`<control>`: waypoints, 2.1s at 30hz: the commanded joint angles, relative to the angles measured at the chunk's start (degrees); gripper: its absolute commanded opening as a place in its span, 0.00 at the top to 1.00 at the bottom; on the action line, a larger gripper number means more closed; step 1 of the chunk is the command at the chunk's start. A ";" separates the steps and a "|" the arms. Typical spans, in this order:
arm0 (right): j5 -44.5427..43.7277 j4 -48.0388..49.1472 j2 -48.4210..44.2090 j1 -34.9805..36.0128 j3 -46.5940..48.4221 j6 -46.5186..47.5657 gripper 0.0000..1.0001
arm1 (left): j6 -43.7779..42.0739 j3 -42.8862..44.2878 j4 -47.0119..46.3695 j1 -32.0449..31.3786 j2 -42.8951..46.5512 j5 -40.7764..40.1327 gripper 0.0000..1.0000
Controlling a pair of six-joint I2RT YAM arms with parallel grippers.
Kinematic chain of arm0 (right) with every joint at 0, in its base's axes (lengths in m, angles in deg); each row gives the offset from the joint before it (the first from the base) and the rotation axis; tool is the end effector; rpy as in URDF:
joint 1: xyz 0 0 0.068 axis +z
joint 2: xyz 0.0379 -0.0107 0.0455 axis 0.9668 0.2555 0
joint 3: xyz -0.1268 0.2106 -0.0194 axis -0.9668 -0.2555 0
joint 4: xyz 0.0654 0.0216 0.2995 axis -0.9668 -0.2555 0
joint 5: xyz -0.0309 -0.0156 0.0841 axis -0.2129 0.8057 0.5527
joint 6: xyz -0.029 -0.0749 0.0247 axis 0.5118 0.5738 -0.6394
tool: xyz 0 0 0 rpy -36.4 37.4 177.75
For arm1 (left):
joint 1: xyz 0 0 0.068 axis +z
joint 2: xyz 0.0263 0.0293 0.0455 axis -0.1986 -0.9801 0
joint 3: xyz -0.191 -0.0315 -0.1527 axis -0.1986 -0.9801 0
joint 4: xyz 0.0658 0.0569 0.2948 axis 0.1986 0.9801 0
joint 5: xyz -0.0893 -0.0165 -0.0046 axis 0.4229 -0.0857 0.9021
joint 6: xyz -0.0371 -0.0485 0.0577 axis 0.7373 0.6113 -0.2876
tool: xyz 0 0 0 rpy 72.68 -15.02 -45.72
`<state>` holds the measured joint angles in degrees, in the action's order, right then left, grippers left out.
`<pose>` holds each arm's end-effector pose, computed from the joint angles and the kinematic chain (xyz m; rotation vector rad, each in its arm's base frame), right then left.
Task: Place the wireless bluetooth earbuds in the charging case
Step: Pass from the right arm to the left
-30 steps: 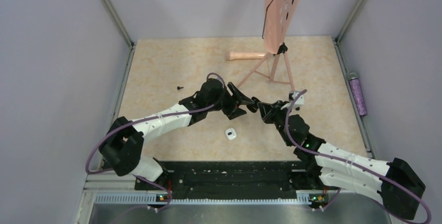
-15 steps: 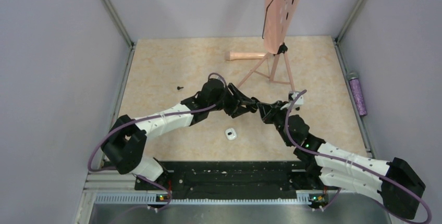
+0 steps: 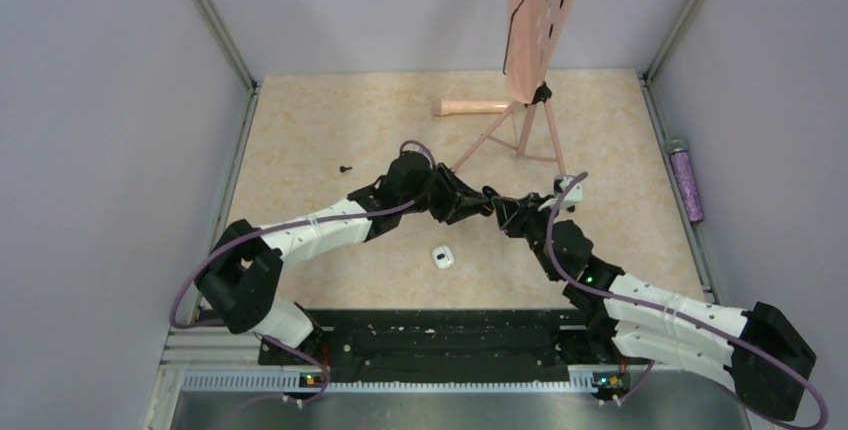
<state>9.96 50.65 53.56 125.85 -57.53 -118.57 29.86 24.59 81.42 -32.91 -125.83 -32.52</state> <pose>0.2076 0.1954 0.1783 0.2060 1.6705 0.7361 0.2781 -0.2998 0.1714 -0.6633 2.4121 -1.4937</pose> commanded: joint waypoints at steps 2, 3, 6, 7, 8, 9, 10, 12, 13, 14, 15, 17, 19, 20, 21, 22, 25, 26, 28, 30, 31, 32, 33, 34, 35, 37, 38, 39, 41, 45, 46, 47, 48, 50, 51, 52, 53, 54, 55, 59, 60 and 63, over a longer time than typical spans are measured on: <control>0.21 -5.82 -2.82 1.18 4.79 -2.77 0.43 | -2.26 0.22 -2.03 -0.30 -0.35 1.48 1.00; -0.18 -11.03 -3.97 1.13 5.99 -3.84 0.35 | -3.69 0.46 -1.82 -0.25 -0.30 1.72 1.00; 0.74 -20.77 -9.55 1.08 8.39 -5.21 0.27 | -10.31 2.18 -0.27 0.24 -0.63 4.36 1.00; 1.74 -23.08 -11.67 1.05 8.61 -5.25 0.25 | -13.25 3.06 0.26 0.50 -0.89 5.86 1.00; 2.88 -25.24 -13.93 1.09 8.77 -5.37 0.23 | -16.71 4.30 2.05 0.64 -1.40 7.28 1.00; 4.22 -27.16 -16.13 1.02 9.00 -5.55 0.22 | -20.40 5.76 3.89 0.79 -1.99 8.67 1.00; 6.28 -30.34 -17.79 0.81 9.35 -5.98 0.22 | -23.97 7.26 6.43 0.91 -2.49 10.11 1.00; 9.47 -36.29 -20.07 -0.16 10.84 -7.34 0.22 | -30.71 9.93 9.81 1.07 -3.82 13.39 1.00; 11.62 -39.07 -20.35 -0.79 11.90 -7.81 0.23 | -33.60 10.93 10.42 1.11 -4.58 15.90 1.00; 14.19 -40.73 -20.46 -1.64 12.59 -8.12 0.24 | -36.12 12.14 11.53 1.26 -5.50 18.54 1.00; 17.15 -41.72 -20.38 -2.50 12.94 -8.62 0.27 | -39.33 13.33 12.57 1.31 -6.26 22.27 1.00; 22.52 -42.61 -20.14 -4.77 13.40 -9.87 0.35 | -43.84 14.43 13.23 1.42 -7.27 26.19 1.00; 26.03 -43.40 -20.52 -7.29 13.67 -11.51 0.42 | -48.51 15.98 15.76 1.47 -7.86 27.70 1.00; 27.10 -43.60 -20.98 -8.19 13.66 -12.02 0.43 | -50.64 16.99 17.63 1.51 -8.09 28.01 1.00; 28.25 -43.65 -21.48 -9.44 13.74 -12.32 0.43 | -52.72 18.11 19.88 1.55 -8.28 28.24 1.00; 28.76 -43.72 -21.67 -10.06 13.87 -12.29 0.43 | -54.26 18.93 21.58 1.56 -8.45 28.63 1.00; 29.68 -43.68 -21.50 -10.57 13.97 -12.15 0.43 | -56.86 19.81 23.10 1.58 -8.29 30.30 1.00; 31.13 -43.20 -21.21 -10.57 13.81 -12.28 0.43 | -57.34 20.05 23.48 1.64 -8.21 30.74 1.00; 32.91 -42.20 -21.02 -10.65 13.27 -12.67 0.44 | -57.94 20.43 23.97 1.64 -8.06 31.42 1.00; 34.70 -40.23 -22.02 -11.07 12.18 -13.53 0.44 | -58.35 20.79 24.11 1.79 -8.24 33.29 1.00; 36.05 -38.76 -22.95 -11.48 11.19 -14.12 0.44 | -58.81 20.89 24.24 1.93 -8.33 34.55 1.00; 36.60 -37.54 -24.03 -11.91 10.28 -14.70 0.43 | -59.14 21.08 24.54 2.02 -8.46 35.84 1.00; 37.67 -36.39 -24.99 -12.36 9.52 -15.30 0.43 | -59.82 21.19 25.10 2.41 -8.58 37.20 1.00; 38.57 -35.74 -25.86 -12.94 8.81 -15.73 0.42 | -59.91 21.09 25.25 2.86 -8.68 38.74 1.00; 39.68 -35.03 -26.56 -13.60 8.22 -16.10 0.40 | -59.80 20.84 24.89 3.40 -8.47 40.37 1.00; 42.13 -33.43 -27.21 -14.60 7.43 -17.00 0.38 | -59.35 19.83 23.53 4.67 -8.06 43.53 1.00; 43.51 -32.17 -27.24 -15.00 7.02 -17.59 0.38 | -59.31 19.46 23.18 5.28 -7.70 44.48 1.00; 44.95 -30.04 -27.12 -15.41 6.51 -18.13 0.37 | -59.34 19.00 22.87 5.82 -7.30 45.65 1.00; 47.98 -25.15 -26.49 -16.06 5.19 -19.93 0.36 | -59.23 18.60 22.23 7.00 -6.43 47.82 1.00; 54.01 -16.38 -23.03 -17.36 4.01 -23.10 0.34 | -59.90 18.47 22.56 9.05 -4.95 51.18 1.00; 55.03 -14.22 -22.23 -17.44 3.85 -23.66 0.34 | -59.92 18.37 22.51 9.44 -4.59 51.99 1.00; 55.66 -12.40 -21.48 -17.60 3.57 -24.43 0.33 | -59.88 18.25 22.26 9.76 -4.19 52.87 1.00; 56.29 -10.70 -20.84 -17.87 3.42 -25.00 0.32 | -59.73 18.20 21.91 10.19 -3.96 53.54 1.00; 57.31 -8.11 -19.49 -18.21 2.93 -25.81 0.32 | -58.91 17.84 20.52 10.74 -3.53 55.30 1.00; 57.70 -6.44 -18.92 -18.29 2.46 -26.40 0.32 | -57.90 17.51 19.34 10.85 -3.21 56.08 1.00; 57.90 -4.70 -18.48 -18.31 1.82 -27.14 0.32 | -56.96 17.16 17.92 10.87 -3.05 56.99 1.00; 57.95 -2.44 -17.95 -18.30 0.99 -27.91 0.32 | -56.52 16.98 17.06 10.87 -2.86 57.45 1.00; 57.92 -1.21 -17.61 -18.31 0.50 -28.40 0.32 | -56.31 16.96 16.75 10.87 -2.77 57.82 1.00; 57.85 -0.31 -17.05 -18.31 0.17 -28.68 0.32 | -56.01 16.94 16.37 10.87 -2.63 58.06 1.00; 58.06 3.15 -15.30 -18.30 -0.25 -29.45 0.32 | -54.48 17.01 14.57 10.86 -2.36 58.89 1.00; 58.13 3.75 -14.70 -18.31 -0.08 -29.41 0.33 | -54.28 17.07 14.27 10.87 -2.35 58.95 1.00; 58.48 6.40 -13.04 -18.35 0.05 -30.10 0.36 | -53.58 17.13 13.40 10.86 -2.40 58.95 1.00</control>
<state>67.23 49.01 39.16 108.39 -57.97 -147.51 -24.87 41.94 99.17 -22.15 -130.64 23.94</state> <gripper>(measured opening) 0.659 0.405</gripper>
